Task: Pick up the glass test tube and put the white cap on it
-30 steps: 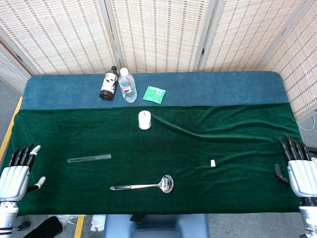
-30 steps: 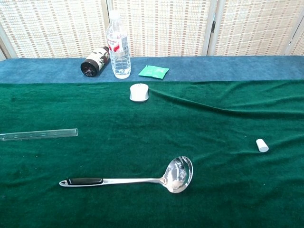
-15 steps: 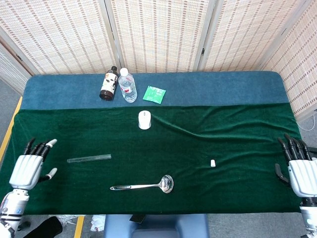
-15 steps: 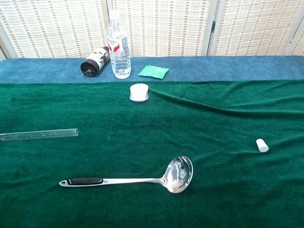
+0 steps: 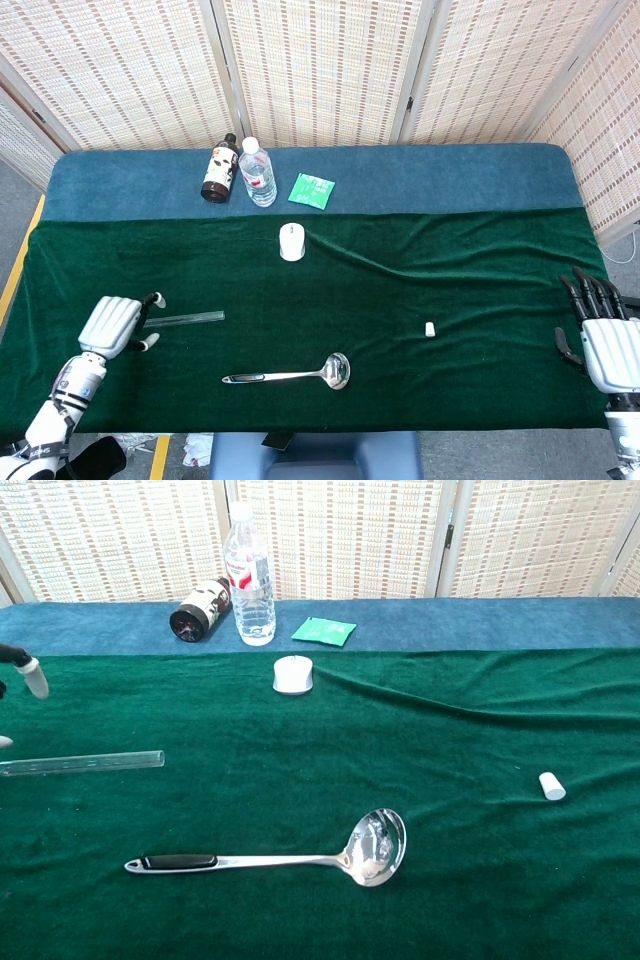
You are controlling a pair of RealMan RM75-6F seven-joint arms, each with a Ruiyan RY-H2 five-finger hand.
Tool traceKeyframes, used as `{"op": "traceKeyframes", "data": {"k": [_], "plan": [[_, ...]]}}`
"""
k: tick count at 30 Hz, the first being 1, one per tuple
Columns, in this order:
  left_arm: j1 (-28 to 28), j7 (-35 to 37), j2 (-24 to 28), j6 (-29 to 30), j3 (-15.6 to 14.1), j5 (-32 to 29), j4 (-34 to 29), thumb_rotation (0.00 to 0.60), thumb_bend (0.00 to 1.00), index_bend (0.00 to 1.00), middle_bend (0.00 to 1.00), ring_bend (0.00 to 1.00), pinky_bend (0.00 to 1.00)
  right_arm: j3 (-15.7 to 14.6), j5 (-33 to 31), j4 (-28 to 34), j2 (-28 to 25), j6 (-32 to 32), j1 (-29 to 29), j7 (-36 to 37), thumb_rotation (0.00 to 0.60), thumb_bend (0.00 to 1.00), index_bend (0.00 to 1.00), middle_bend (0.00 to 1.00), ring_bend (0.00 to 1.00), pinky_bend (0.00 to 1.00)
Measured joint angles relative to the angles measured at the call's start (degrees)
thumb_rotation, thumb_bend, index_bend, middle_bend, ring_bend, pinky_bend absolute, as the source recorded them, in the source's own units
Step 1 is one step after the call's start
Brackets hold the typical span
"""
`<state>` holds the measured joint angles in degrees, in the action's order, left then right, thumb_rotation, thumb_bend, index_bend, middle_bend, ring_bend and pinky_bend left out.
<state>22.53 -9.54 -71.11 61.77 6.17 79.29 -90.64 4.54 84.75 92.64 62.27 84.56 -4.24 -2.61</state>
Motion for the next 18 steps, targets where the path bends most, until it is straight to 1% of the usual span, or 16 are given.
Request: {"op": "traceKeyframes", "data": {"k": [3,4,13,18], "plan": [[1.0,-1.6,-1.2,-2.0,-0.2,-1.8,0.5,0.600,0.27,0.41,0.89,0.85,0.82,0.0,-0.3,-0.4,0.2,-0.8,-0.3,0.5,0.600,0.55,0.00,0.00,0.02,0.00],[1.5,-2.5,-2.3,-3.0,-0.1,-3.3,1.1,0.600,0.27,0.42,0.90,0.85,0.83,0.0,-0.4,-0.6,0.3,-1.1,-0.4,0.7,0.600,0.55,0.00,0.00,0.02,0.00],[5.2,-9.0,-8.8,-6.3,1.3,-11.8,4.0,0.600,0.28,0.44,0.92,0.87,0.84,0.2,-1.1,-1.8,0.6,-2.3,-1.1,2.0,0.600,0.55,0.00,0.00,0.03,0.00],[7.0,-11.5,-11.4,-7.4,1.9,-15.4,5.6,0.600,0.28,0.44,0.92,0.87,0.84,0.2,-1.3,-1.9,0.5,-2.4,-1.1,2.4,0.600,0.55,0.00,0.00,0.03,0.00]]}}
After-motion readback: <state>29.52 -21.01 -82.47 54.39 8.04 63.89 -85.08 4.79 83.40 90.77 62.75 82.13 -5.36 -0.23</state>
